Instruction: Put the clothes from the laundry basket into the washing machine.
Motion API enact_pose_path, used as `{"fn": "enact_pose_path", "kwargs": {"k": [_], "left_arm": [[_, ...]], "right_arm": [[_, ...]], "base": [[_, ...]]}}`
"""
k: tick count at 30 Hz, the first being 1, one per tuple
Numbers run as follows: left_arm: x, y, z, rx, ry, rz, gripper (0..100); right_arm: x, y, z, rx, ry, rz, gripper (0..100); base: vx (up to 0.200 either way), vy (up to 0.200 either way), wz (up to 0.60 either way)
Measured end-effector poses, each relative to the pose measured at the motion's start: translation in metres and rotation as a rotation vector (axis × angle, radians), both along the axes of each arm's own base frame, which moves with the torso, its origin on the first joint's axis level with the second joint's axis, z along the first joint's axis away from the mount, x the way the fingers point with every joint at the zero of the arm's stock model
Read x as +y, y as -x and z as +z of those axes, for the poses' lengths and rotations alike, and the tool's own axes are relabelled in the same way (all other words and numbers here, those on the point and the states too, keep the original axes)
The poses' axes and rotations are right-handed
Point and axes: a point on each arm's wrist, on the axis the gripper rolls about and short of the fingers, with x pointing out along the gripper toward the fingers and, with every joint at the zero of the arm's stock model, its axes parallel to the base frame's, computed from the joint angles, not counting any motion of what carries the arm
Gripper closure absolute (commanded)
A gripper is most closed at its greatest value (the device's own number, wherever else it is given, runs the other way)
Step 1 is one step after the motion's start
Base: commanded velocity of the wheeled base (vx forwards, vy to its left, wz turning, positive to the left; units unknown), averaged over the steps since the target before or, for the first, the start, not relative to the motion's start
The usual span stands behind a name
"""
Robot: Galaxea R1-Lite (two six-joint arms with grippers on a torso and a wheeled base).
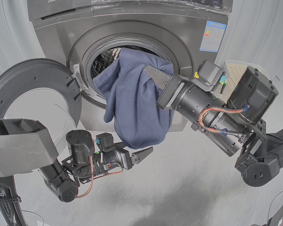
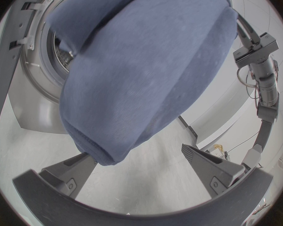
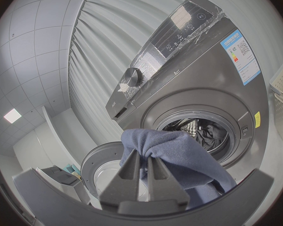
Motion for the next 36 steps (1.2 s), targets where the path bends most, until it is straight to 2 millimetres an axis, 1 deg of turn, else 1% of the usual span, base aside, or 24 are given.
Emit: {"fn": "enact_pose_path", "kwargs": {"k": [3,9,14,20,30,36], "left_arm": [[0.001,0.01,0.01,-0.011,0.011,-0.012,0],[0.007,0.037,0.027,-0.025,0.023,-0.041,0],[0.009,0.045,0.031,-0.03,0.025,-0.054,0],[0.003,0.043,0.023,-0.034,0.027,-0.066,0],[-0.009,0.027,-0.006,-0.014,0.006,-0.066,0],[-0.016,0.015,-0.008,-0.035,0.019,-0.062,0]], "right_arm": [[0.0,0.0,0.0,0.001,0.001,-0.001,100],[0.0,0.0,-0.001,0.001,0.002,-0.002,100],[0.0,0.0,-0.001,0.0,0.001,-0.002,100],[0.0,0.0,-0.001,0.0,0.001,-0.002,100],[0.001,0.001,0.0,-0.001,0.002,0.001,100],[0.001,0.001,-0.001,-0.002,0.004,0.003,100]], "base": [[0.0,0.0,0.0],[0.0,0.0,0.0],[0.0,0.0,0.0],[0.0,0.0,0.0],[0.0,0.0,0.0],[0.0,0.0,0.0]]}}
